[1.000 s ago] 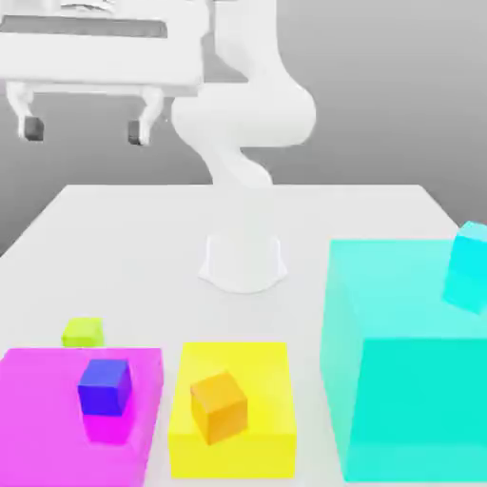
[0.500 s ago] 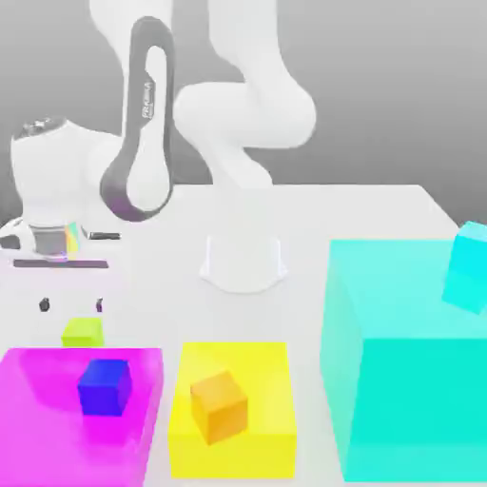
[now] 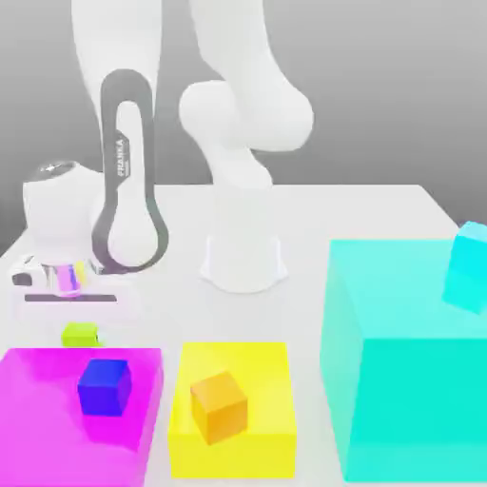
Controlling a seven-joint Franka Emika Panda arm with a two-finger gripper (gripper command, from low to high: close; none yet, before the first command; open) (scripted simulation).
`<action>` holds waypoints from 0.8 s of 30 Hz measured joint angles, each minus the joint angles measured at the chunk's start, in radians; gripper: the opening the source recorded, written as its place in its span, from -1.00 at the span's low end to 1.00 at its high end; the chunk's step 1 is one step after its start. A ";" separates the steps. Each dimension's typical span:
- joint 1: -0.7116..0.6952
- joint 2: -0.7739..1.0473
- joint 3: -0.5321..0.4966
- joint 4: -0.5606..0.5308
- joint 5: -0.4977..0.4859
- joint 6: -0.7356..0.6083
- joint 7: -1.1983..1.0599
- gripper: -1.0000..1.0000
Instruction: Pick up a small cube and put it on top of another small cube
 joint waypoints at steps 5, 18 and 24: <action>0.137 -0.093 -0.175 -0.025 -0.159 -0.066 0.119 -1.00; 0.299 -0.332 -0.200 0.074 -0.553 -0.390 0.547 -1.00; 0.421 -0.359 -0.116 0.238 -0.565 -0.580 0.708 -1.00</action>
